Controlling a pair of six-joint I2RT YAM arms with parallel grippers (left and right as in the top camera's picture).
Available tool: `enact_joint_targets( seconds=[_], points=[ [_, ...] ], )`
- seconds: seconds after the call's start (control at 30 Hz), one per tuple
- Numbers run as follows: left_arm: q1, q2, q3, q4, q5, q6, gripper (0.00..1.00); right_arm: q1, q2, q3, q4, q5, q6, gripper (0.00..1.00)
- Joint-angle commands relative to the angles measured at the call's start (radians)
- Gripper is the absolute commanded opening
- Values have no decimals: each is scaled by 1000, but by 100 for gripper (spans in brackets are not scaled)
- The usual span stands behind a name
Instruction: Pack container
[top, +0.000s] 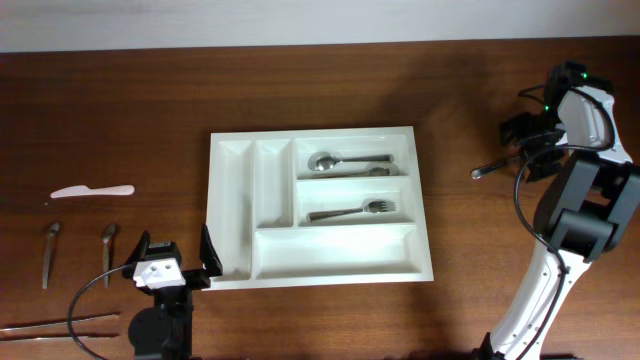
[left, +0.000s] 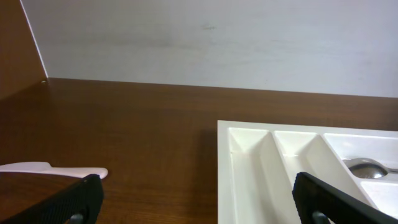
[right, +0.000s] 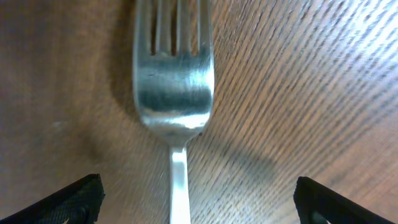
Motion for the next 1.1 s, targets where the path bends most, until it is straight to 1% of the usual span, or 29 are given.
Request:
enact_joint_targets(
  seconds=[0.0,0.27,0.3,0.43,0.5,0.6,0.7,0.77,0.8,1.07],
  points=[
    [7,-9,-4,-1,8,19,99,-6,31,-5,5,32,8,99],
    [7,-9,-4,-1,8,19,99,-7,37,-5,29,34,-22,100],
    [7,-9,-4,-1,8,19,99,-7,37,-5,29,35,-22,98],
    [7,-9,-4,-1,8,19,99,-7,37,-5,35,34,-22,79],
    [7,-9,-4,-1,8,19,99,-7,37,-5,35,34,-22,58],
    [7,-9,-4,-1,8,19,99,-7,37,-5,35,34,-22,31],
    [7,-9,-4,-1,8,19,99,-7,37,-5,35,34,-22,14],
    [7,-9,-4,-1,8,19,99,-7,37,-5,32,34,-22,5],
    [7,-9,-4,-1,8,19,99,-7,37,-5,29,34,-22,4],
    [7,-9,-4,-1,8,20,99,-5,24,23,-16,14,-41,4]
  ],
)
